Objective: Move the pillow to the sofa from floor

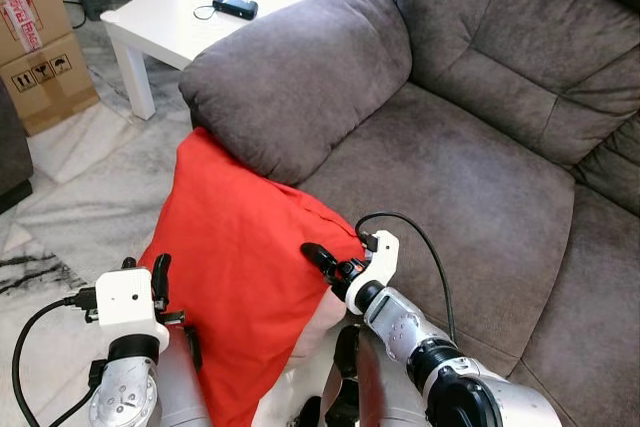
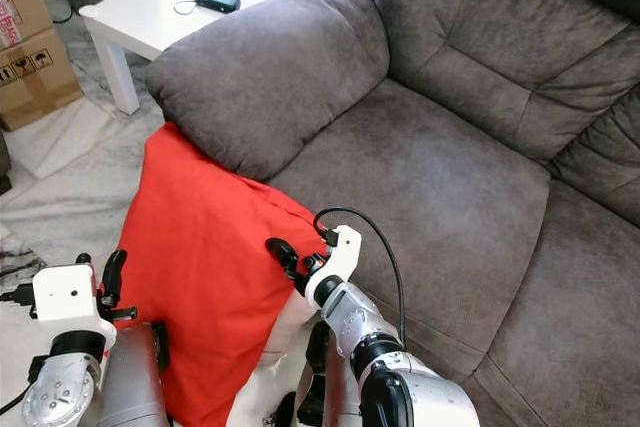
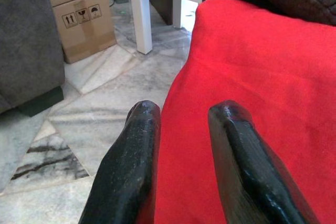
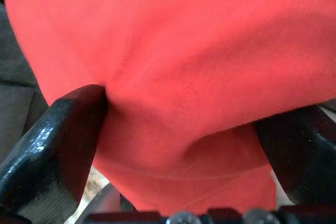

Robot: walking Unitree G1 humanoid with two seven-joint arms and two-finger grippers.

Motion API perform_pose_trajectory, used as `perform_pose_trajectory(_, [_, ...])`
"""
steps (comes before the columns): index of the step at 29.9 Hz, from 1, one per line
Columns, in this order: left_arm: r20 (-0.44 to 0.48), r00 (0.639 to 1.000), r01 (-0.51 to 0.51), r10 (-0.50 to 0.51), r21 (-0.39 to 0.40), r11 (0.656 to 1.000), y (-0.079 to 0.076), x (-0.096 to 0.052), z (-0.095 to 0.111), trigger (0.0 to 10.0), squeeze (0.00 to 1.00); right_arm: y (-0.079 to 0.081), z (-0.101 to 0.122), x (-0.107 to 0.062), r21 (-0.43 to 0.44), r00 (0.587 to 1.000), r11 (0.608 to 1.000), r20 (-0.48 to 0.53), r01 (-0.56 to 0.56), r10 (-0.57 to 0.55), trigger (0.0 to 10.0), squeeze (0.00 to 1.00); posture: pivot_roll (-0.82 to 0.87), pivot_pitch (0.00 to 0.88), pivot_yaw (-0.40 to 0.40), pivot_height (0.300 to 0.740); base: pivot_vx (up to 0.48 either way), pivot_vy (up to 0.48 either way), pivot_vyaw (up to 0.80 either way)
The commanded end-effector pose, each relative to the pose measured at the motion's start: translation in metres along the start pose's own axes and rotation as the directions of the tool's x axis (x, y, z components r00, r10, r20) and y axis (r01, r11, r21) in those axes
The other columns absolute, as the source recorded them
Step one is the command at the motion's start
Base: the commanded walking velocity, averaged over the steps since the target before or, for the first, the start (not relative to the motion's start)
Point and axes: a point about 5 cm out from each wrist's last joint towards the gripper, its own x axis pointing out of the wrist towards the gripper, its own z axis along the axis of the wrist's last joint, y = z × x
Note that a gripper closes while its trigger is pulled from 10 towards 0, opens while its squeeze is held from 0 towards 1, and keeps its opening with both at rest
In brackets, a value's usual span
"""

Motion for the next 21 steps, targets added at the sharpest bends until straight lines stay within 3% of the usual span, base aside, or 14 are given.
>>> perform_pose_trajectory(1, [-0.023,1.000,0.010,-0.010,0.010,1.000,-0.0049,-0.0057,-0.0014,10.0,0.00,0.0026,-0.0108,0.0008,0.022,0.999,1.000,-0.038,-0.019,0.019,10.0,0.00,0.34,0.275,-0.279,0.556,0.000,0.000,0.00])
perform_pose_trajectory(2, [-0.025,1.000,0.009,-0.009,0.010,1.000,-0.0048,-0.0060,-0.0012,10.0,0.00,0.0029,-0.0111,0.0009,0.027,0.999,0.999,-0.037,-0.021,0.022,7.6,0.00,0.34,0.275,-0.279,0.556,0.000,0.000,0.00])
perform_pose_trajectory(3, [-0.026,1.000,0.009,-0.008,0.010,1.000,-0.0047,-0.0065,-0.0010,10.0,0.00,0.0033,-0.0117,0.0011,0.029,0.999,0.999,-0.040,-0.024,0.025,0.0,0.00,0.34,0.276,-0.280,0.556,0.000,0.000,0.00])
perform_pose_trajectory(21, [-0.029,1.000,-0.004,0.004,0.014,1.000,-0.0034,-0.0044,0.0009,10.0,0.00,0.0025,-0.0094,0.0012,0.049,1.000,0.999,-0.029,-0.008,0.009,0.0,0.00,0.34,0.267,-0.286,0.556,0.000,0.000,0.00])
